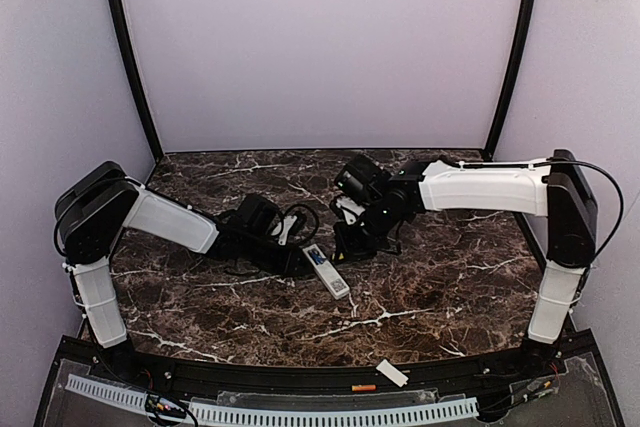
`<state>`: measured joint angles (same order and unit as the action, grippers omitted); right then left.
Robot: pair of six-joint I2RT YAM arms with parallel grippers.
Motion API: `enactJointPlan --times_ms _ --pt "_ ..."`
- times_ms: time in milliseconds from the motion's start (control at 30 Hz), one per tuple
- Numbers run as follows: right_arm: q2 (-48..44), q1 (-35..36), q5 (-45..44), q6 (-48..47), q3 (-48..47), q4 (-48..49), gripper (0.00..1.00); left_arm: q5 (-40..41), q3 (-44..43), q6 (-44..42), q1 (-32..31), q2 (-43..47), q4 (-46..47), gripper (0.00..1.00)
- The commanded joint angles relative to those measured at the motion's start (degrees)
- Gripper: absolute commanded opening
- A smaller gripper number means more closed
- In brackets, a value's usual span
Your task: Unload the batteries from the remote control
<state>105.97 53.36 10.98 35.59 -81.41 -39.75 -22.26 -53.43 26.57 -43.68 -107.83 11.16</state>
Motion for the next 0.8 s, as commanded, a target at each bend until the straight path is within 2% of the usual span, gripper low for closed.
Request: enactJointPlan --times_ms 0,467,767 --pt "0.85 0.36 -2.58 -2.19 -2.0 -0.35 0.0 1.14 0.51 0.41 -0.43 -0.26 -1.67 0.18" --pt "5.06 -0.61 -2.48 -5.47 -2.82 1.63 0.0 4.2 -0.24 0.8 -0.39 -0.15 -2.89 0.17" --pt "3.96 -0.74 -2.37 -6.69 -2.32 2.33 0.0 5.01 -0.32 0.85 -0.39 -0.19 -2.9 0.17"
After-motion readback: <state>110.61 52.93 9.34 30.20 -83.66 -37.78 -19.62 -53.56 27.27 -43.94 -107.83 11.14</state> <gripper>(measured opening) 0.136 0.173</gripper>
